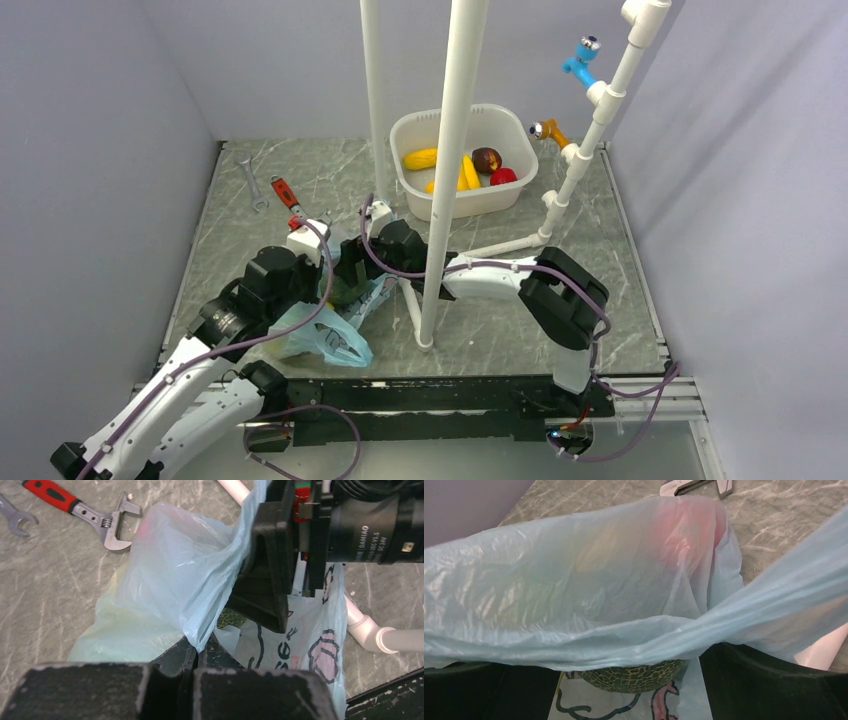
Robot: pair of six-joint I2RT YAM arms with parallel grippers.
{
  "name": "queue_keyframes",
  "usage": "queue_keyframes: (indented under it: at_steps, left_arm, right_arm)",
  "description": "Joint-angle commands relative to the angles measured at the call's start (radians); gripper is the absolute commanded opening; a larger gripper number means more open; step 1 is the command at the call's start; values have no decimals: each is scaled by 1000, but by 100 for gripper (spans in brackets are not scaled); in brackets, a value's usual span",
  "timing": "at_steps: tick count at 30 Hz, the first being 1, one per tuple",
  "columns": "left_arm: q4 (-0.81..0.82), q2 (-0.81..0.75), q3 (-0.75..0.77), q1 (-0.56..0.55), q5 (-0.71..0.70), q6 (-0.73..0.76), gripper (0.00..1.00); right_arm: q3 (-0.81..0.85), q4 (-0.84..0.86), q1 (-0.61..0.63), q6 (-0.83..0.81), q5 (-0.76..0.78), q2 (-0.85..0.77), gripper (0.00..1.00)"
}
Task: Take the fake fruits out of the plastic bag
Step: Adjust the plastic bag at the center of the board.
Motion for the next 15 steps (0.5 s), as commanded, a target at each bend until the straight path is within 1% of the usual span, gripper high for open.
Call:
queue_keyframes:
  at_steps: [1,3,5,7,8,10,11,15]
  left_arm:
    - [44,-40,-2,10,-81,-8,0]
    - [42,-60,-4,15,-117,-17,0]
    - [43,-80,-6,23,-143,-23,0]
    - [47,-98,-9,33,-159,-26,0]
    - [48,-106,-11,36,-166,-27,0]
    - [47,-114,-12,42,-179,-28,0]
    - [46,-118,-12,43,-183,-29,0]
    - [49,-128,-16,46,-192,-29,0]
  right_arm:
    - [-67,41,3,-8,78,25,92]
    - [-123,45,2,2,84,6,86]
    - [-198,85,3,20,68,-24,78]
    - [-264,108,4,34,49,-62,67]
    - [-295,109,3,43,45,-85,64]
    - [-351,118,4,60,33,-143,61]
    - [-372,127,4,61,0,-168,61]
    - [-402,134,3,58,-86,-232,59]
